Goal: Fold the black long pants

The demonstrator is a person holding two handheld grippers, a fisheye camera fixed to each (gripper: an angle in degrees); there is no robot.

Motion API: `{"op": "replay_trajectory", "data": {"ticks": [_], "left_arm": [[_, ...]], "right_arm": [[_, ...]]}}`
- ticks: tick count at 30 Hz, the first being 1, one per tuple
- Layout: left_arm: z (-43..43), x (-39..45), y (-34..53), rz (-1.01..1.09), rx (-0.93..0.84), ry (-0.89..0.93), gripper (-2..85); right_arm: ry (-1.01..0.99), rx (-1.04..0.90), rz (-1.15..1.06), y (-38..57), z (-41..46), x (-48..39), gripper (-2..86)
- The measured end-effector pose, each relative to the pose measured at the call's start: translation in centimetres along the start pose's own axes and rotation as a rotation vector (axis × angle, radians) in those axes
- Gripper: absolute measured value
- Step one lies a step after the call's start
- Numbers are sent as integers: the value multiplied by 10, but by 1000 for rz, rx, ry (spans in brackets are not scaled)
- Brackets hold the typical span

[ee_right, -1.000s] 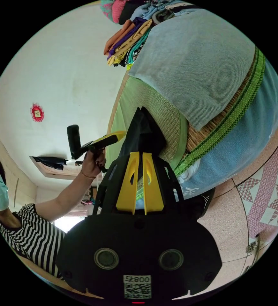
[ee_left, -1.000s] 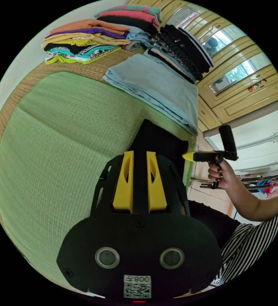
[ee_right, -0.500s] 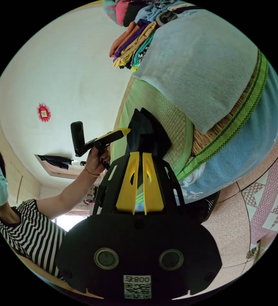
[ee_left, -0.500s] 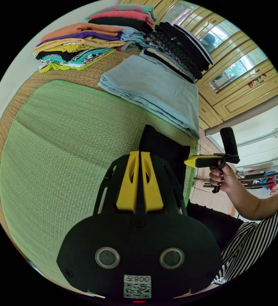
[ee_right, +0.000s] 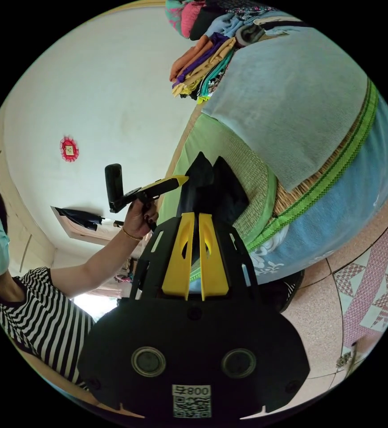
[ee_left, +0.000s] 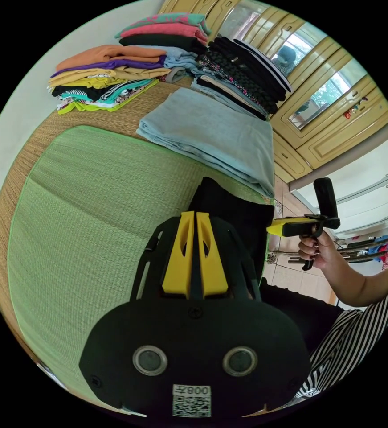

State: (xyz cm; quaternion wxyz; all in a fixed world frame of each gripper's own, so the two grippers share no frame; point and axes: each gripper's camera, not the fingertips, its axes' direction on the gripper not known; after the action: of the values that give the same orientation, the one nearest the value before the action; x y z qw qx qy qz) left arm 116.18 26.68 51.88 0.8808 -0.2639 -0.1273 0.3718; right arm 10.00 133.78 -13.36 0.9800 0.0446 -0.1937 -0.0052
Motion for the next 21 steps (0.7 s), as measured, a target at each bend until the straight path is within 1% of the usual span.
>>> {"op": "replay_trajectory", "data": {"ticks": [4, 7, 9, 12, 15, 17, 20, 21], "left_arm": [[3, 8, -12, -10, -33, -15, 6], [5, 11, -18, -12, -45, -8, 6], [5, 12, -20, -18, -50, -5, 5], [1, 15, -24, -28, -36, 11, 5], [-6, 18, -27, -21, -5, 38, 5], [-9, 21, -29, -8, 2, 35, 4], [-5, 19, -31, -12, -14, 39, 4], [-5, 18, -31, -15, -15, 41, 4]], "right_arm": [[1, 65, 29, 7, -20, 1, 4], [51, 44, 31, 5, -28, -4, 5], [51, 40, 20, 4, -31, -9, 9], [96, 65, -24, 2, -38, -28, 24], [200, 71, -78, -4, -43, -52, 54], [344, 64, -136, -11, -43, -75, 74], [493, 25, -199, -21, -38, -99, 79], [511, 18, -206, -24, -37, -103, 80]]}}
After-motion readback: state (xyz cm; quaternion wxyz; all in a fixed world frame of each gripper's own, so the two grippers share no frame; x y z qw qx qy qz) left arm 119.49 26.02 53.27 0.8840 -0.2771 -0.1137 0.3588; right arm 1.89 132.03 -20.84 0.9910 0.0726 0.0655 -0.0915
